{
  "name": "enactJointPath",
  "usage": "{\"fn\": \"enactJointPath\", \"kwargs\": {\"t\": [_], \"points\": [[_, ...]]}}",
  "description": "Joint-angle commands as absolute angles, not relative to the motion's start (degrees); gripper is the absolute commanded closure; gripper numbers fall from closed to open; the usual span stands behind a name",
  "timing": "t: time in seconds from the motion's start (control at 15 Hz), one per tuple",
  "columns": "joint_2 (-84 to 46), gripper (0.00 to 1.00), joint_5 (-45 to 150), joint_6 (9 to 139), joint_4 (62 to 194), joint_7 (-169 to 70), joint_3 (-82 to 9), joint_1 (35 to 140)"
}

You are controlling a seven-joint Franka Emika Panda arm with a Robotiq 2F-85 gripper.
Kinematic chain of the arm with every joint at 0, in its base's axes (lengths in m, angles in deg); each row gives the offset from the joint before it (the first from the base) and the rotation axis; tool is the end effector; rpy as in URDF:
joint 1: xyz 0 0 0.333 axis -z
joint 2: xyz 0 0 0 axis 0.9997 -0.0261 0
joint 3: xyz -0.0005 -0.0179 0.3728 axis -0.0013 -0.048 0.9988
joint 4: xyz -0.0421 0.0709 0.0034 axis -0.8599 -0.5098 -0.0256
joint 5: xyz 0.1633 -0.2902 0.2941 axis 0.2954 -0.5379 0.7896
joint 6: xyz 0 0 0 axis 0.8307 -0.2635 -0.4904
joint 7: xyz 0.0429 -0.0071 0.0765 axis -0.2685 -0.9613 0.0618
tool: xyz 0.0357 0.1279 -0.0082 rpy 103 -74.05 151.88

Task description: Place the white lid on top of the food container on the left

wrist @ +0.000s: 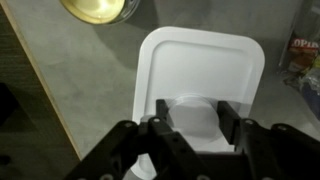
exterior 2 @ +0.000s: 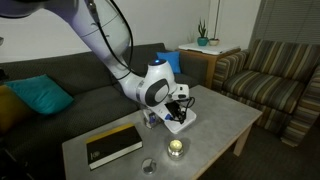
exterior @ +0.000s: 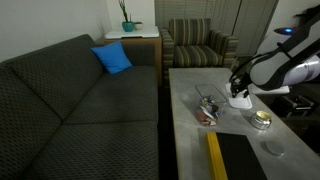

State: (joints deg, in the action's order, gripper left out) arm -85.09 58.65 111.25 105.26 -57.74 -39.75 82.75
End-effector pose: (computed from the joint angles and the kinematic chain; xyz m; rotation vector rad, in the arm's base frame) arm 0.7896 -0.0003 -0.1356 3.0220 -0.2589 0.5626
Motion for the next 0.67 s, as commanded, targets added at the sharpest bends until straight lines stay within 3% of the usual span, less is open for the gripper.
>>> {"fn": "enactJointPath", "kwargs": {"t": [0.0,0.47,0.6], "points": [[-76.77,0.71,57.48,114.87,115.74,-56.53,-41.59,81.02],[-62.59,0.71,56.54,114.45,131.96,-57.45,-49.75,72.83],[-58.66,0.71,55.78,117.17,135.93,-55.1,-48.18,72.96]]}}
